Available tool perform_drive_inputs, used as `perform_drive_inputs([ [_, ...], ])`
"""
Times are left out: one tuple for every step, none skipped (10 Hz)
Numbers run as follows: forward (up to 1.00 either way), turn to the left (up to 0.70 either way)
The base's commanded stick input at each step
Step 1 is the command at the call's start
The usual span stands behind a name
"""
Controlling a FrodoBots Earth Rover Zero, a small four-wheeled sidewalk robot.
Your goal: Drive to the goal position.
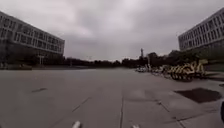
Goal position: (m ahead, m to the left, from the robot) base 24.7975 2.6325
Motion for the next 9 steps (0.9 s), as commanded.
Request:
perform_drive_inputs([
  [0.7,-0.01],
  [0.7,-0.04],
  [0.7,-0.19],
  [0.7,-0.27],
  [0.7,-0.27],
  [0.7,-0.24],
  [0.7,-0.08],
  [0.7,0.0],
  [0.7,0.0],
])
